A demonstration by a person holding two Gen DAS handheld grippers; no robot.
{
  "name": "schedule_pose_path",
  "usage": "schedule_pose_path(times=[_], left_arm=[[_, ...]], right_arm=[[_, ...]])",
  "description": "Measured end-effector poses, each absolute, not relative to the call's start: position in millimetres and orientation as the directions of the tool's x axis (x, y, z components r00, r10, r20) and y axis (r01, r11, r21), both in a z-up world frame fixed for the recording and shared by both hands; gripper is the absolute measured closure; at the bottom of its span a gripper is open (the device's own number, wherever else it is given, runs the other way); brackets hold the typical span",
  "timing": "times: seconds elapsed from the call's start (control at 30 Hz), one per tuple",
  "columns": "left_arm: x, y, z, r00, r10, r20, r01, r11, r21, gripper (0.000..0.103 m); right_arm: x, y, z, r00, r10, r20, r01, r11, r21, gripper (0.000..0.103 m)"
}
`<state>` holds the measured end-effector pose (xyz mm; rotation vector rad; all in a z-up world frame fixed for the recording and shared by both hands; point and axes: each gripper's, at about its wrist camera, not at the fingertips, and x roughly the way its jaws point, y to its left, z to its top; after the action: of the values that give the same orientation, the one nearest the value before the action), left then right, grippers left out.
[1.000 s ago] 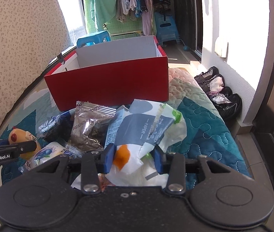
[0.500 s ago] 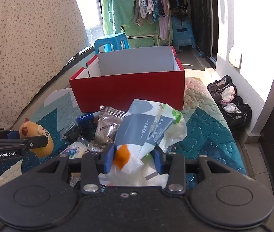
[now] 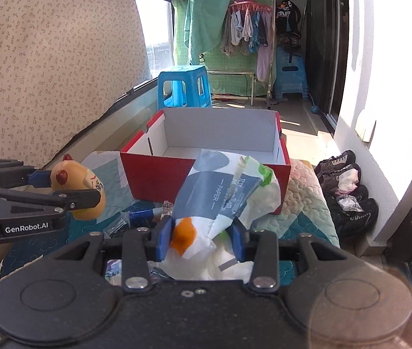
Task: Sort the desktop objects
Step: 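Carry the figurine and tissue pack up and over into the red box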
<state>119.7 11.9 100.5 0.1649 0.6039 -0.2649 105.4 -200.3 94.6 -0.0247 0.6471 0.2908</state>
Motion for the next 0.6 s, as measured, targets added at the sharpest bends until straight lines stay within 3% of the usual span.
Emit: schedule_pose_path(times=[0.6], left_arm=[[196, 5, 136, 0.786, -0.194, -0.587, 0.31, 0.945, 0.102, 0.058]], right_arm=[[162, -183, 128, 0.781, 0.248, -0.573, -0.322, 0.946, -0.03, 0.063]])
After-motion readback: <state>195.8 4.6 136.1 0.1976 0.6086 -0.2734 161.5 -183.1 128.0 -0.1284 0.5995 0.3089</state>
